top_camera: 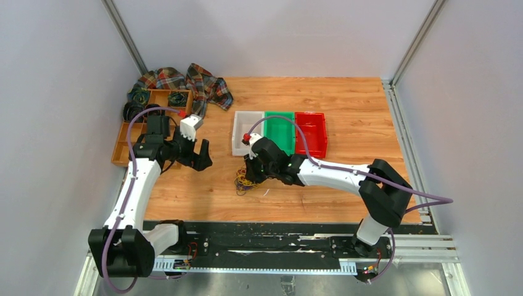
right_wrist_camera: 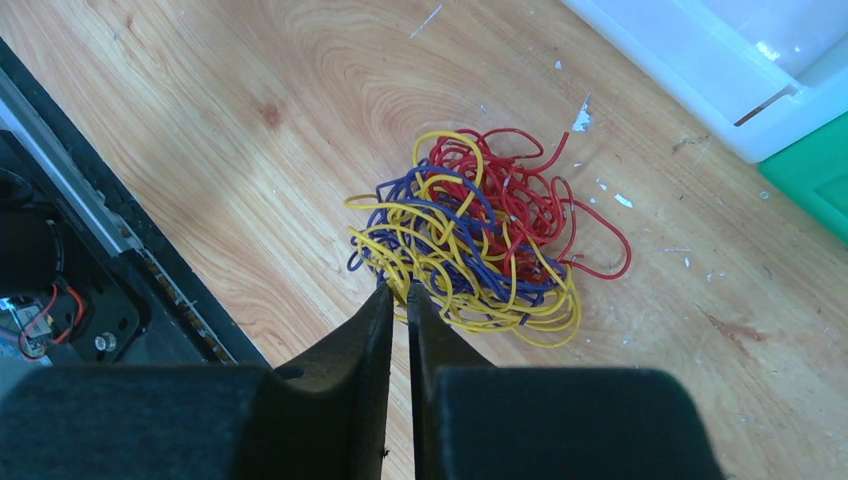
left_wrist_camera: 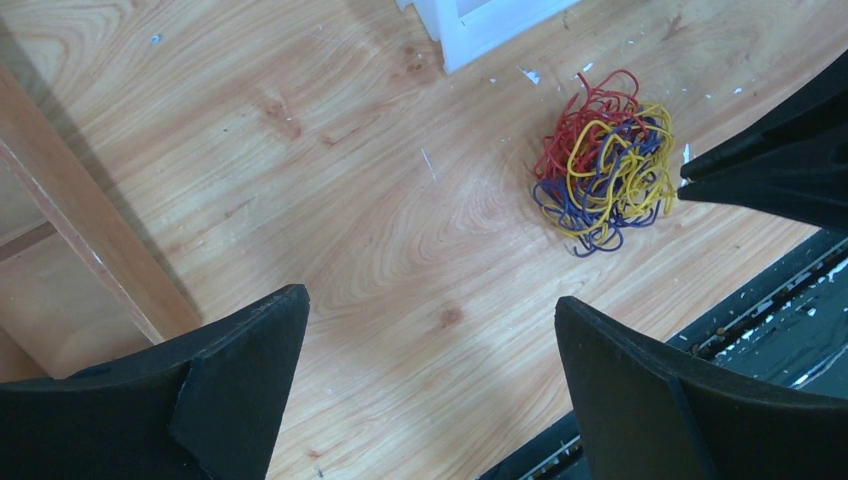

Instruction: Untangle the cables

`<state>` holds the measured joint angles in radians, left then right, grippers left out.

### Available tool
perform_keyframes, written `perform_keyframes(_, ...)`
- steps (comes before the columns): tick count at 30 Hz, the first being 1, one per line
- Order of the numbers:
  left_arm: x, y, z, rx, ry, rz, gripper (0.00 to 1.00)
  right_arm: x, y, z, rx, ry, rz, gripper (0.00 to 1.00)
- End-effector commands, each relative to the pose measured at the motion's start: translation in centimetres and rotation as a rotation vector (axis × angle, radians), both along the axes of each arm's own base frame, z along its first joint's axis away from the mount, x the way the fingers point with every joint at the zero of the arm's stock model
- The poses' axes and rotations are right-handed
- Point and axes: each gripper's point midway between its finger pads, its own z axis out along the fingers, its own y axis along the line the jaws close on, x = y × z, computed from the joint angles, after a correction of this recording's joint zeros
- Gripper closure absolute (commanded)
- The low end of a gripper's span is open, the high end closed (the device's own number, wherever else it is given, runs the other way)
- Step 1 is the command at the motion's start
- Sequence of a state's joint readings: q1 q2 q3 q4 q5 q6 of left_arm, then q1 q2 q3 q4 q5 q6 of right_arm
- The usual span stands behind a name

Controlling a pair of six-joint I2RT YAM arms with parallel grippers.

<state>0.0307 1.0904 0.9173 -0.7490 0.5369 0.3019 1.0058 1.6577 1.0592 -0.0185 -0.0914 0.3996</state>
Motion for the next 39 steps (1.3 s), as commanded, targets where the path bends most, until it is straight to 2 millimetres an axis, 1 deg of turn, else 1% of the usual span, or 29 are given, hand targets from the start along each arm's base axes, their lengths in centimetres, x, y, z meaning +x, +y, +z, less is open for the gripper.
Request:
perform_keyframes(1,-0.2,-0.2,1.8,-0.011,-0.048,-0.016,0.02,0.5,1.2,2.2,0.049,-0.045,0.001,0.95)
perform_keyframes(2,-0.2,-0.3,1.9,-0.015,-0.053,-0.021,0.02,0.5,1.2,2.5,0.054,-0.049,-0.001,0.99)
perform_keyframes(3,-0.3,-0.5,2.1,-0.021,-0.057,-0.028,0.02,0.6,1.2,2.7,0.058,-0.053,-0.003,0.99)
perform_keyframes(10,-0.6,-0.9,2.3,-0.036,-0.049,-0.055,0.02,0.7,0.7,4.4,0.071,-0.089,-0.007,0.99)
perform_keyframes(13,-0.7,-1.2,2.4,-0.050,-0.043,-0.070,0.02,0.6,0.7,5.6,0.095,-0.101,-0.002,0.99)
perform_keyframes(16,-0.9,-1.8,3.0,-0.080,-0.047,-0.101,0.02,0.4,0.9,8.0,0.142,-0.122,0.015,0.99)
perform_keyframes(19,-1.1,-2.5,3.9,-0.108,-0.050,-0.138,0.02,-0.2,1.2,11.3,0.216,-0.151,0.051,0.99)
perform_keyframes(23,-1.9,-3.5,4.9,-0.149,-0.028,-0.212,0.01,-1.1,1.7,15.0,0.309,-0.173,0.103,0.99)
perform_keyframes(26,-2.2,-4.2,5.2,-0.163,0.005,-0.245,0.02,-2.0,2.0,17.2,0.362,-0.175,0.147,1.00)
perform_keyframes(29,-2.5,-4.9,5.7,-0.170,0.033,-0.250,0.05,-2.5,2.0,19.2,0.412,-0.190,0.170,0.99)
perform_keyframes(33,-3.2,-6.3,7.2,-0.181,0.005,-0.315,0.11,-3.0,2.0,22.1,0.477,-0.216,0.189,0.99)
perform_keyframes(36,-4.1,-7.5,8.5,-0.207,-0.027,-0.374,0.15,-3.2,2.1,24.1,0.517,-0.227,0.201,0.99)
perform_keyframes(39,-5.1,-8.6,9.0,-0.231,-0.019,-0.412,0.15,-3.4,2.3,25.5,0.545,-0.238,0.213,0.99)
